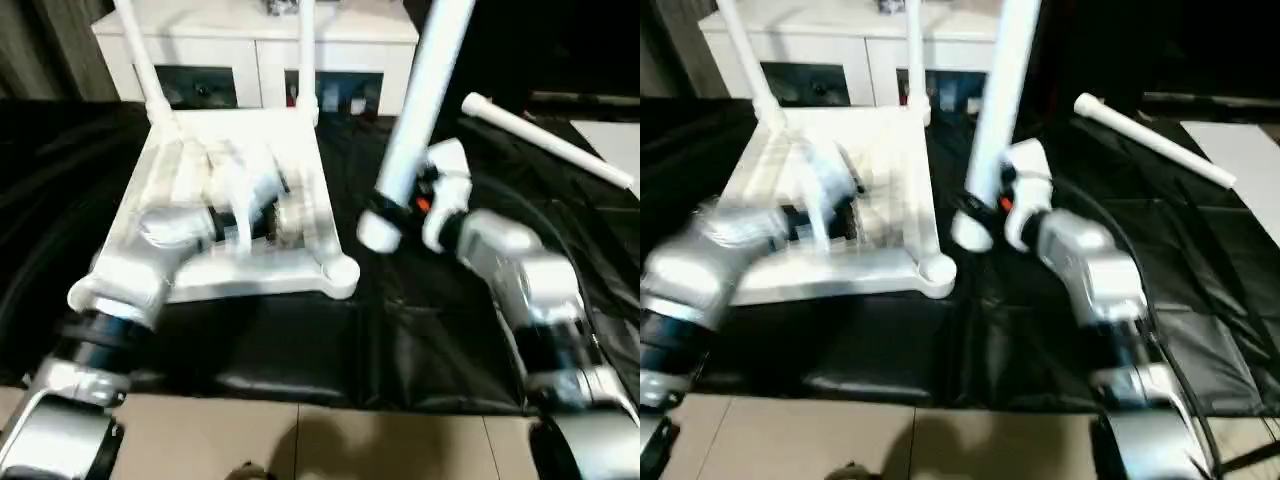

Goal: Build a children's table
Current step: Pick table leg

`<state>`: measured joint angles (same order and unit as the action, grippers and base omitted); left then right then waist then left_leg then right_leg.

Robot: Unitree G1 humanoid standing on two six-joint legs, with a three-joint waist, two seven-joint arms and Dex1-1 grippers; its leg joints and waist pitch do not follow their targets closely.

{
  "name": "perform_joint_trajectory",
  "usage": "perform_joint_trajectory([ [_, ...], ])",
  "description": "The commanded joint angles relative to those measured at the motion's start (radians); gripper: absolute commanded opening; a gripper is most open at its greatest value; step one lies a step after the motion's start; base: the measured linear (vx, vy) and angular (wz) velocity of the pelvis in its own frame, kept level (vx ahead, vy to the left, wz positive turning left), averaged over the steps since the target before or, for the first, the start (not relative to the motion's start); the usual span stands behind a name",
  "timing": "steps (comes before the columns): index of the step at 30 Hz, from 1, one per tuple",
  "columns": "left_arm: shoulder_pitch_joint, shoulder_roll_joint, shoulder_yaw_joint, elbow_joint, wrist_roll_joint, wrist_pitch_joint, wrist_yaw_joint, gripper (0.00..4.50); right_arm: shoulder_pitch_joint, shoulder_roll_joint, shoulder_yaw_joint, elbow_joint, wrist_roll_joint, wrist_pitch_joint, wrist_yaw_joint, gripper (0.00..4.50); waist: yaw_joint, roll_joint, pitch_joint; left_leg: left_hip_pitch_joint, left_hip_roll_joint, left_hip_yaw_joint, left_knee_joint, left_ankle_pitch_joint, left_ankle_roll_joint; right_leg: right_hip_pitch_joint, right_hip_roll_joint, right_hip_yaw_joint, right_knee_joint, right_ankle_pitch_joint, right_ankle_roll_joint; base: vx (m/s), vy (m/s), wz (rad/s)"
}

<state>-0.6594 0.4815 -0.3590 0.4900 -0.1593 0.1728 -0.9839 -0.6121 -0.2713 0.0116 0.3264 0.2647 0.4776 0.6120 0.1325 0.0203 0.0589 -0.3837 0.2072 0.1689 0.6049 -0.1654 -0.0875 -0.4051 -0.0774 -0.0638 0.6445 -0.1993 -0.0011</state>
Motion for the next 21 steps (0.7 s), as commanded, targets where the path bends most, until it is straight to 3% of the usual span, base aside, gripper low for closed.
perform_joint_trajectory([
  [1, -0.031, 0.001, -0.028, 0.115, 0.058, -0.065, -0.047, 3.48, -0.001, -0.005, 0.003, -0.042, 0.010, 0.005, 0.013, 1.88, -0.009, 0.007, -0.088, 0.018, 0.009, -0.002, -0.067, -0.154, -0.048, 0.060, -0.051, 0.045, -0.069, -0.040, -0.154, 0.000, 0.000, 0.00],
  [5, -0.057, -0.009, -0.036, 0.246, 0.082, -0.114, -0.100, 3.48, 0.011, -0.008, 0.014, -0.062, 0.017, 0.008, 0.029, 1.88, -0.023, 0.008, -0.085, 0.016, 0.009, -0.003, -0.067, -0.172, -0.037, 0.062, -0.054, 0.043, -0.069, -0.019, -0.204, 0.000, 0.000, 0.00],
  [6, -0.057, -0.009, -0.036, 0.246, 0.082, -0.114, -0.100, 3.48, 0.011, -0.008, 0.014, -0.062, 0.017, 0.008, 0.029, 1.88, -0.024, 0.006, -0.084, 0.017, 0.009, -0.001, -0.067, -0.177, -0.035, 0.060, -0.054, 0.043, -0.070, -0.026, -0.208, 0.000, 0.000, 0.00],
  [7, -0.071, -0.013, -0.046, 0.297, 0.106, -0.158, -0.092, 3.48, 0.016, -0.008, 0.017, -0.068, 0.015, 0.005, 0.030, 1.88, -0.025, 0.013, -0.083, 0.017, 0.011, -0.003, -0.067, -0.183, -0.034, 0.061, -0.056, 0.043, -0.070, -0.032, -0.214, 0.000, 0.000, 0.00],
  [11, -0.137, -0.040, -0.054, 0.473, 0.168, -0.264, -0.008, 3.48, 0.033, -0.005, 0.019, -0.108, 0.024, 0.026, 0.037, 1.88, -0.028, 0.012, -0.084, 0.020, 0.010, -0.004, -0.067, -0.202, -0.032, 0.063, -0.054, 0.044, -0.073, -0.037, -0.212, 0.000, 0.000, 0.00],
  [14, -0.168, -0.054, -0.040, 0.535, 0.163, -0.262, -0.022, 3.48, 0.043, -0.008, 0.027, -0.128, 0.029, 0.037, 0.051, 1.88, -0.026, 0.011, -0.084, 0.021, 0.011, -0.003, -0.066, -0.202, -0.030, 0.062, -0.056, 0.044, -0.072, -0.030, -0.225, 0.000, 0.000, 0.00],
  [16, -0.188, -0.055, -0.024, 0.565, 0.148, -0.231, -0.074, 3.48, 0.046, -0.012, 0.034, -0.136, 0.029, 0.042, 0.064, 1.88, -0.025, 0.018, -0.084, 0.021, 0.011, -0.004, -0.066, -0.203, -0.032, 0.062, -0.057, 0.044, -0.071, -0.026, -0.233, 0.000, 0.000, 0.00],
  [21, -0.218, -0.056, -0.003, 0.620, 0.148, -0.215, -0.127, 3.13, 0.043, -0.015, 0.034, -0.136, 0.030, 0.044, 0.071, 1.88, -0.025, 0.014, -0.084, 0.021, 0.011, -0.003, -0.066, -0.202, -0.025, 0.063, -0.057, 0.044, -0.070, -0.005, -0.258, 0.000, 0.000, 0.00],
])
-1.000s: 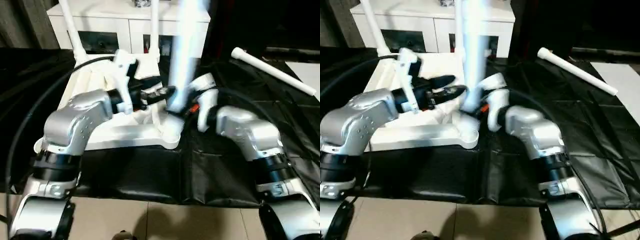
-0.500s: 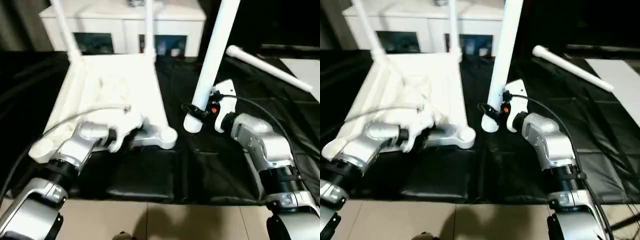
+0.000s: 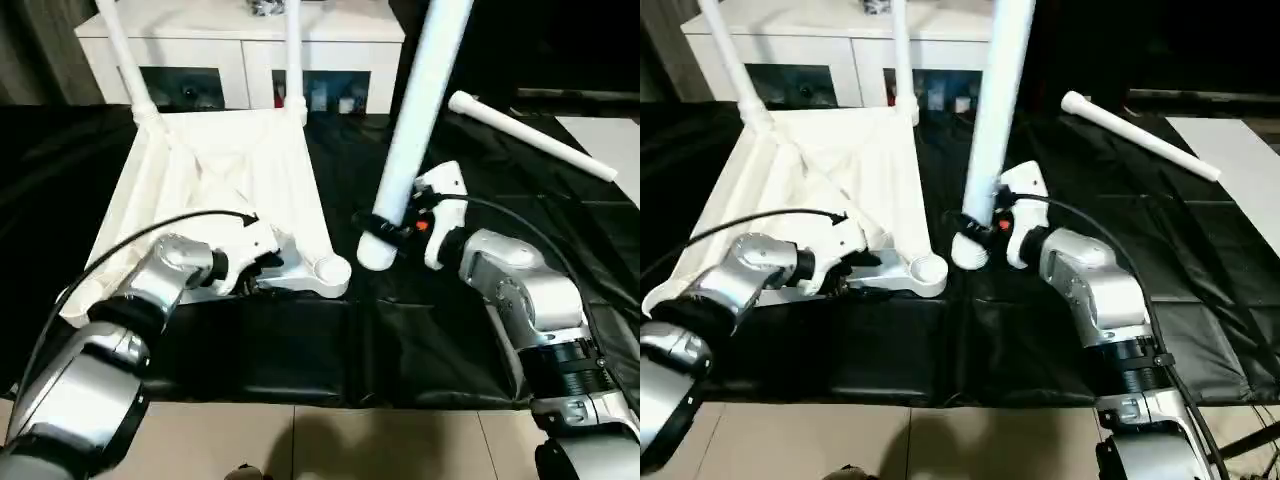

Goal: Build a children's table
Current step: Pick table leg

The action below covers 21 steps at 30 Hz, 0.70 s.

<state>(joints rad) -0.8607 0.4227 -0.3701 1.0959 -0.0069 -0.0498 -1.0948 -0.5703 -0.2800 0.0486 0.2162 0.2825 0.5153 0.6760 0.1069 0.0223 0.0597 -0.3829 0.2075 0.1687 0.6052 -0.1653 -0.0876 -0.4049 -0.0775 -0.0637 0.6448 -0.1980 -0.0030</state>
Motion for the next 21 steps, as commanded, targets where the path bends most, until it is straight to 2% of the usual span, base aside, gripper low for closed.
perform_joint_trajectory([
  [1, -0.027, 0.002, 0.012, 0.038, 0.002, -0.010, -0.018, 3.02, 0.001, -0.007, -0.001, -0.028, 0.014, 0.008, 0.009, 1.88, 0.001, 0.011, -0.084, 0.019, 0.011, -0.003, -0.066, -0.203, -0.024, 0.064, -0.058, 0.044, -0.071, -0.010, -0.257, 0.000, 0.000, 0.00],
  [2, -0.031, 0.001, 0.018, 0.047, 0.000, -0.014, -0.017, 2.91, 0.002, -0.007, -0.001, -0.030, 0.015, 0.009, 0.010, 1.88, 0.001, 0.009, -0.084, 0.020, 0.012, -0.003, -0.066, -0.206, -0.023, 0.063, -0.058, 0.044, -0.071, -0.012, -0.257, 0.000, 0.000, 0.00],
  [12, -0.061, 0.001, 0.061, 0.113, 0.014, -0.044, -0.046, 2.23, 0.003, -0.004, 0.010, -0.035, 0.014, 0.012, 0.025, 1.88, 0.006, 0.012, -0.083, 0.021, 0.015, -0.004, -0.068, -0.216, -0.022, 0.063, -0.060, 0.044, -0.071, -0.016, -0.265, 0.000, 0.000, 0.00],
  [17, -0.059, -0.005, 0.060, 0.128, 0.028, -0.062, -0.071, 1.86, -0.002, 0.000, 0.012, -0.025, 0.011, 0.004, 0.030, 1.88, 0.008, 0.017, -0.082, 0.021, 0.014, -0.005, -0.069, -0.223, -0.026, 0.063, -0.061, 0.044, -0.071, -0.017, -0.264, 0.000, 0.000, 0.00],
  [18, -0.058, -0.006, 0.060, 0.129, 0.029, -0.063, -0.073, 1.84, -0.003, 0.000, 0.012, -0.025, 0.011, 0.004, 0.030, 1.88, 0.007, 0.015, -0.083, 0.021, 0.014, -0.005, -0.069, -0.223, -0.025, 0.063, -0.060, 0.044, -0.072, -0.013, -0.264, 0.000, 0.000, 0.00],
  [19, -0.057, -0.007, 0.059, 0.130, 0.033, -0.065, -0.076, 1.60, -0.003, 0.000, 0.012, -0.024, 0.010, 0.003, 0.030, 1.88, 0.008, 0.015, -0.083, 0.021, 0.015, -0.005, -0.069, -0.220, -0.025, 0.064, -0.061, 0.044, -0.071, -0.007, -0.267, 0.000, 0.000, 0.00],
  [20, -0.048, -0.010, 0.049, 0.132, 0.048, -0.073, -0.081, 1.60, -0.003, 0.002, 0.011, -0.023, 0.010, 0.001, 0.030, 1.88, 0.008, 0.021, -0.082, 0.021, 0.015, -0.006, -0.069, -0.221, -0.024, 0.063, -0.061, 0.044, -0.071, -0.006, -0.267, 0.000, 0.000, 0.00],
  [21, -0.043, -0.012, 0.046, 0.133, 0.056, -0.077, -0.082, 1.60, -0.003, 0.003, 0.011, -0.023, 0.010, 0.001, 0.030, 1.88, 0.007, 0.019, -0.082, 0.020, 0.015, -0.006, -0.069, -0.224, -0.026, 0.064, -0.061, 0.044, -0.072, -0.007, -0.266, 0.000, 0.000, 0.00],
])
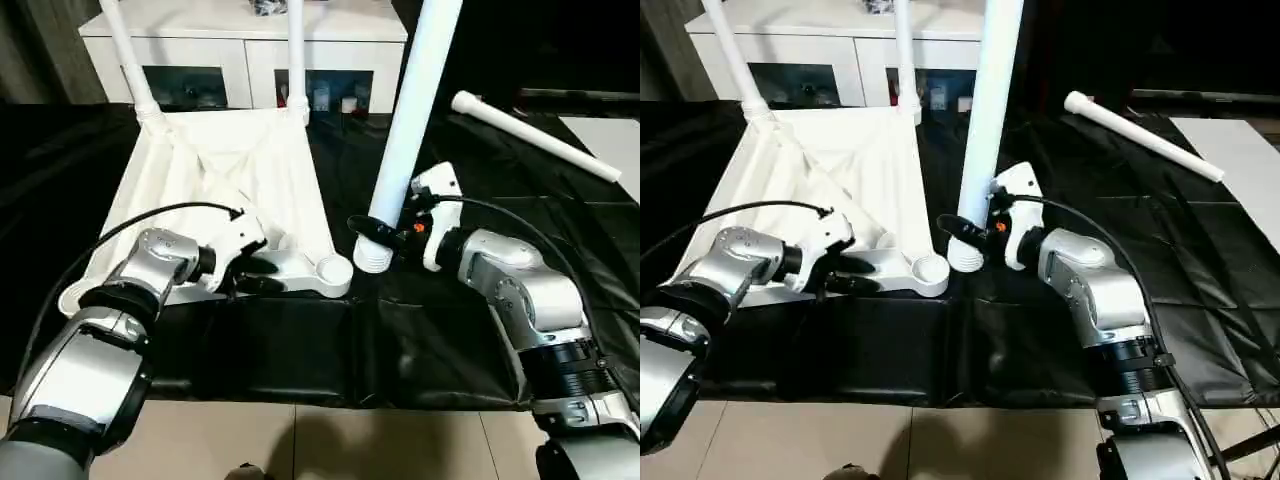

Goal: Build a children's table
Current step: Pick table leg, then insert table leg to table base

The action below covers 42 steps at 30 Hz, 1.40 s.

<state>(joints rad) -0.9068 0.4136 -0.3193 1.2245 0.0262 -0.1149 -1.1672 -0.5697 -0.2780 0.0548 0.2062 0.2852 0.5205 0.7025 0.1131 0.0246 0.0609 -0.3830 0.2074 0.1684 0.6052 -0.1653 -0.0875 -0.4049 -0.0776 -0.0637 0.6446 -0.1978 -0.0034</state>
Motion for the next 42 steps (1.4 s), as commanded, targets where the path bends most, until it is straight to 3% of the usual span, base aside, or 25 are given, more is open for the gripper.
perform_joint_trajectory([
  [1, 0.008, -0.008, -0.005, 0.006, 0.028, -0.017, -0.005, 1.49, -0.002, 0.002, 0.004, -0.014, 0.007, -0.004, 0.003, 1.88, 0.001, 0.015, -0.084, 0.021, 0.015, -0.006, -0.069, -0.224, -0.026, 0.064, -0.061, 0.044, -0.071, -0.004, -0.266, 0.000, 0.000, 0.00],
  [12, 0.016, -0.032, 0.017, 0.020, 0.043, -0.028, 0.005, 0.55, 0.010, 0.005, 0.003, -0.034, 0.014, 0.012, 0.003, 1.88, 0.002, 0.017, -0.082, 0.020, 0.015, -0.005, -0.070, -0.230, -0.021, 0.063, -0.061, 0.045, -0.076, -0.049, -0.258, 0.000, 0.000, 0.00],
  [17, 0.056, -0.022, 0.011, -0.006, 0.048, -0.036, -0.027, 0.23, 0.022, -0.004, 0.034, -0.055, 0.027, 0.041, 0.050, 1.88, 0.001, 0.015, -0.085, 0.015, 0.016, -0.006, -0.070, -0.197, -0.007, 0.067, -0.062, 0.042, -0.069, 0.022, -0.272, 0.000, 0.000, 0.00],
  [18, 0.083, -0.023, 0.012, -0.034, 0.041, -0.031, -0.035, 0.19, 0.029, -0.015, 0.044, -0.067, 0.034, 0.057, 0.073, 1.88, -0.001, 0.003, -0.085, 0.016, 0.017, -0.004, -0.071, -0.193, -0.003, 0.068, -0.062, 0.042, -0.070, 0.029, -0.273, 0.000, 0.000, 0.00],
  [22, 0.170, -0.026, 0.007, -0.136, 0.034, -0.017, -0.035, 0.00, 0.037, -0.027, 0.058, -0.078, 0.047, 0.094, 0.098, 1.88, -0.001, 0.007, -0.084, 0.016, 0.020, -0.002, -0.070, -0.175, 0.023, 0.064, -0.066, 0.043, -0.072, -0.010, -0.265, 0.000, 0.000, 0.00],
  [23, 0.219, -0.027, 0.005, -0.208, 0.033, -0.008, -0.022, 0.00, 0.038, -0.032, 0.071, -0.080, 0.047, 0.106, 0.112, 1.88, -0.002, -0.003, -0.083, 0.015, 0.020, 0.000, -0.071, -0.178, 0.027, 0.063, -0.066, 0.043, -0.075, -0.034, -0.260, 0.000, 0.000, 0.00],
  [25, 0.248, -0.027, 0.008, -0.255, 0.028, 0.002, -0.013, 0.00, 0.036, -0.033, 0.077, -0.078, 0.048, 0.119, 0.117, 1.88, -0.002, 0.004, -0.081, 0.017, 0.022, 0.000, -0.073, -0.189, 0.025, 0.060, -0.069, 0.044, -0.079, -0.094, -0.244, 0.000, 0.000, 0.00],
  [26, 0.275, -0.028, 0.008, -0.304, 0.024, 0.026, -0.007, 0.00, 0.035, -0.036, 0.084, -0.077, 0.048, 0.131, 0.126, 1.88, -0.004, -0.004, -0.080, 0.016, 0.021, 0.002, -0.073, -0.192, 0.026, 0.059, -0.068, 0.045, -0.083, -0.117, -0.236, 0.000, 0.000, 0.00],
  [27, 0.291, -0.027, 0.007, -0.335, 0.022, 0.040, -0.006, 0.00, 0.034, -0.039, 0.092, -0.075, 0.043, 0.130, 0.132, 1.88, -0.004, 0.002, -0.079, 0.018, 0.024, 0.000, -0.076, -0.201, 0.018, 0.057, -0.069, 0.046, -0.082, -0.150, -0.226, 0.000, 0.000, 0.00],
  [31, 0.371, -0.013, 0.010, -0.551, 0.017, 0.160, 0.008, 0.00, 0.020, -0.049, 0.104, -0.063, 0.030, 0.140, 0.134, 1.88, -0.008, 0.003, -0.075, 0.023, 0.023, 0.000, -0.082, -0.240, 0.000, 0.050, -0.067, 0.050, -0.093, -0.255, -0.187, 0.000, 0.000, 0.00],
  [37, 0.404, 0.003, 0.007, -0.669, 0.019, 0.231, 0.006, 0.00, -0.015, -0.022, 0.074, -0.014, 0.035, 0.118, 0.108, 1.88, -0.011, 0.006, -0.076, 0.022, 0.018, 0.001, -0.082, -0.232, -0.003, 0.046, -0.062, 0.051, -0.095, -0.246, -0.177, 0.000, 0.000, 0.00],
  [42, 0.426, 0.012, 0.012, -0.759, 0.003, 0.324, -0.013, 0.00, -0.027, -0.011, 0.089, 0.009, 0.044, 0.124, 0.124, 1.88, -0.012, 0.009, -0.079, 0.020, 0.017, 0.003, -0.080, -0.202, 0.004, 0.048, -0.058, 0.049, -0.088, -0.167, -0.197, 0.000, 0.000, 0.00],
])
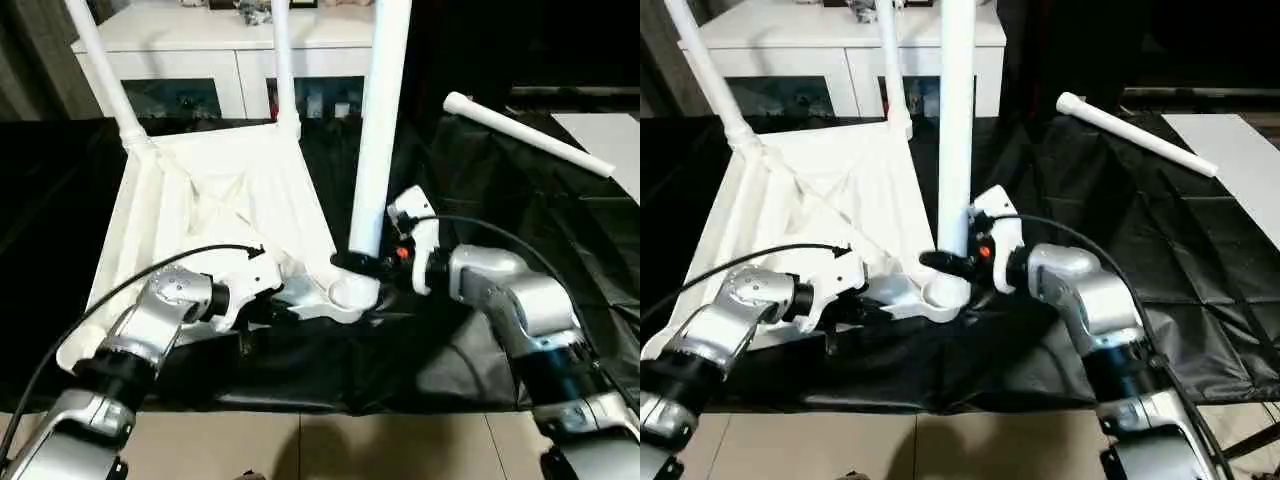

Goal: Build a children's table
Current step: Insert table leg to table base

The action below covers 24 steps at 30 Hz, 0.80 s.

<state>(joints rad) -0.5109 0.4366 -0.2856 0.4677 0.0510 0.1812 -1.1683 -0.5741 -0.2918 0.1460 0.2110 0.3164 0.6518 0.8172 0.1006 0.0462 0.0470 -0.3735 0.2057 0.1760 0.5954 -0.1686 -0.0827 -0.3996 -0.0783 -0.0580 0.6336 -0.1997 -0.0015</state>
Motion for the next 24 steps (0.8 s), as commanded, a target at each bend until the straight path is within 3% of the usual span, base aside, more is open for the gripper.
perform_joint_trajectory([
  [1, 0.025, -0.010, -0.018, 0.001, -0.020, 0.032, -0.010, 0.00, -0.023, 0.007, -0.001, 0.014, 0.013, -0.008, 0.012, 1.88, 0.000, -0.013, -0.066, 0.010, 0.018, -0.005, -0.069, -0.192, 0.004, 0.044, -0.057, 0.043, -0.077, -0.153, -0.201, 0.000, 0.000, 0.00],
  [5, 0.014, -0.010, -0.009, 0.007, -0.017, 0.051, -0.003, 0.00, -0.018, 0.020, -0.003, 0.043, 0.019, -0.004, 0.019, 1.88, 0.002, -0.013, -0.068, 0.009, 0.018, -0.005, -0.069, -0.178, 0.008, 0.046, -0.057, 0.041, -0.075, -0.125, -0.209, 0.000, 0.000, 0.00],
  [7, 0.013, -0.009, -0.004, 0.001, -0.015, 0.061, 0.007, 0.00, -0.013, 0.027, -0.003, 0.058, 0.016, -0.009, 0.017, 1.88, 0.002, -0.018, -0.067, 0.009, 0.018, -0.004, -0.070, -0.181, 0.009, 0.046, -0.057, 0.041, -0.076, -0.127, -0.209, 0.000, 0.000, 0.00],
  [9, 0.012, -0.008, 0.008, -0.016, -0.021, 0.078, 0.023, 0.00, -0.001, 0.039, -0.012, 0.077, 0.017, -0.014, 0.006, 1.88, 0.002, -0.015, -0.065, 0.010, 0.018, -0.005, -0.071, -0.197, 0.005, 0.045, -0.060, 0.042, -0.078, -0.156, -0.204, 0.000, 0.000, 0.00],
  [18, 0.007, -0.017, 0.035, -0.033, -0.035, 0.072, 0.059, 0.00, 0.088, 0.090, -0.076, 0.145, 0.018, -0.139, -0.051, 1.88, -0.001, -0.011, -0.065, 0.011, 0.018, -0.006, -0.074, -0.221, -0.003, 0.044, -0.060, 0.041, -0.083, -0.179, -0.200, 0.000, 0.000, 0.00],
  [20, 0.007, -0.019, 0.040, -0.031, -0.036, 0.072, 0.067, 0.00, 0.118, 0.104, -0.088, 0.152, 0.020, -0.167, -0.061, 1.88, -0.001, -0.004, -0.065, 0.012, 0.019, -0.008, -0.075, -0.231, -0.004, 0.043, -0.060, 0.042, -0.083, -0.179, -0.197, 0.000, 0.000, 0.00],
  [23, 0.010, -0.023, 0.047, -0.034, -0.042, 0.077, 0.079, 0.00, 0.146, 0.116, -0.099, 0.147, 0.024, -0.193, -0.071, 1.87, -0.003, -0.005, -0.063, 0.011, 0.018, -0.008, -0.077, -0.251, -0.006, 0.044, -0.059, 0.041, -0.087, -0.195, -0.197, 0.000, 0.000, 0.00],
  [24, 0.009, -0.027, 0.055, -0.036, -0.047, 0.079, 0.089, 0.00, 0.165, 0.124, -0.106, 0.142, 0.023, -0.217, -0.077, 1.87, -0.002, 0.010, -0.064, 0.014, 0.018, -0.010, -0.077, -0.259, -0.010, 0.041, -0.060, 0.041, -0.085, -0.201, -0.197, 0.000, 0.000, 0.00],
])
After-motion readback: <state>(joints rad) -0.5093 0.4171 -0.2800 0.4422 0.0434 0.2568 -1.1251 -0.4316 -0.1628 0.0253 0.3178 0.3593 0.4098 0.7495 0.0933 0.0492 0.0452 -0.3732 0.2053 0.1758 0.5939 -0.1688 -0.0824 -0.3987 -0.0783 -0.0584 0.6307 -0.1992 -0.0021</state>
